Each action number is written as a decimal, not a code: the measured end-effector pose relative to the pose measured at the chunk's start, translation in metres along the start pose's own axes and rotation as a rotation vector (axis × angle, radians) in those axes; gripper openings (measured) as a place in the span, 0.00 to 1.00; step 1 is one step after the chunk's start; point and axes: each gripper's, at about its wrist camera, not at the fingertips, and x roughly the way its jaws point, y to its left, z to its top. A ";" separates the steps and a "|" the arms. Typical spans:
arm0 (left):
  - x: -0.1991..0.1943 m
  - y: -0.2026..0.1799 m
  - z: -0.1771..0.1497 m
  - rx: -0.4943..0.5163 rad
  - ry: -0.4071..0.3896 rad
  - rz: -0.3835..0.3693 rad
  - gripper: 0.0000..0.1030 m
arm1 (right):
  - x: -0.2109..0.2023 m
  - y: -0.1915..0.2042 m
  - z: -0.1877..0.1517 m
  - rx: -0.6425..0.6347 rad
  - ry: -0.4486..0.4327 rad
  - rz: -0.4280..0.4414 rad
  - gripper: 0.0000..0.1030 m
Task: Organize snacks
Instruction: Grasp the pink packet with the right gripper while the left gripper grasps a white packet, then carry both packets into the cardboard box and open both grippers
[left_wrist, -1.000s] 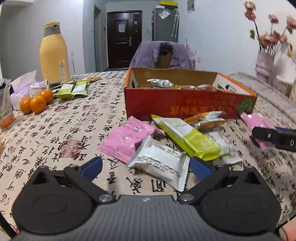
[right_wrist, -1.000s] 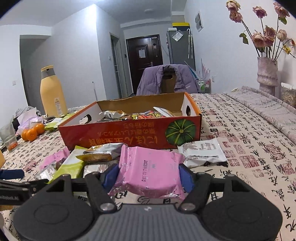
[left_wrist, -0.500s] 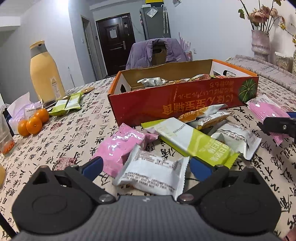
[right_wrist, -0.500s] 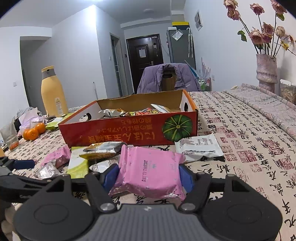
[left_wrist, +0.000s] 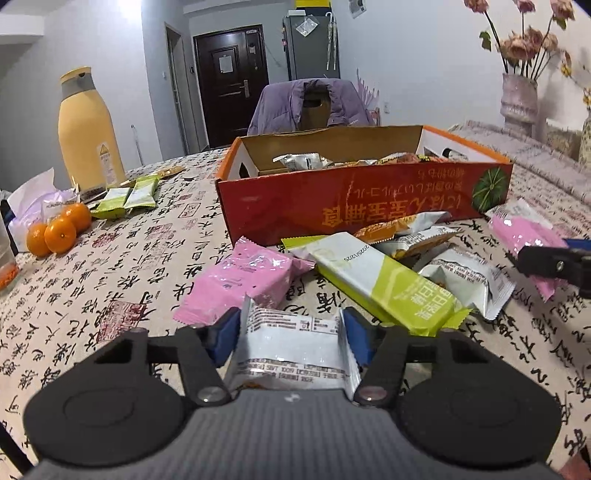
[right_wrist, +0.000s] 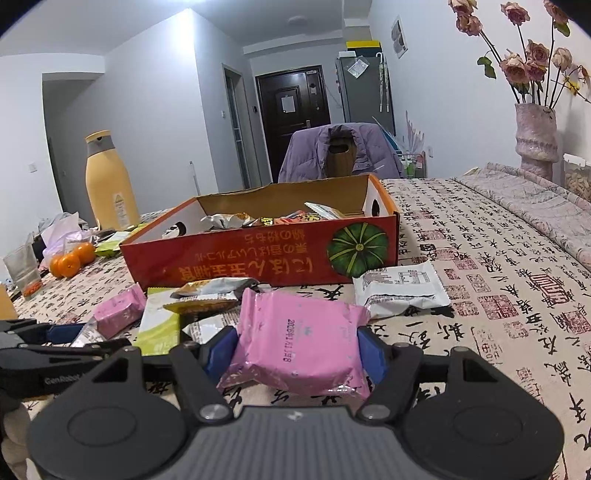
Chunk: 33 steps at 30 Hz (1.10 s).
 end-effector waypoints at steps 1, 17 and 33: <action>-0.002 0.001 0.000 -0.003 -0.003 0.000 0.53 | 0.000 0.000 0.000 0.000 0.001 0.001 0.67; -0.039 0.002 0.008 -0.022 -0.099 -0.013 0.51 | -0.005 0.002 0.002 -0.004 -0.011 0.008 0.67; -0.039 -0.002 0.061 -0.060 -0.224 -0.025 0.51 | -0.005 0.012 0.042 -0.099 -0.110 -0.002 0.67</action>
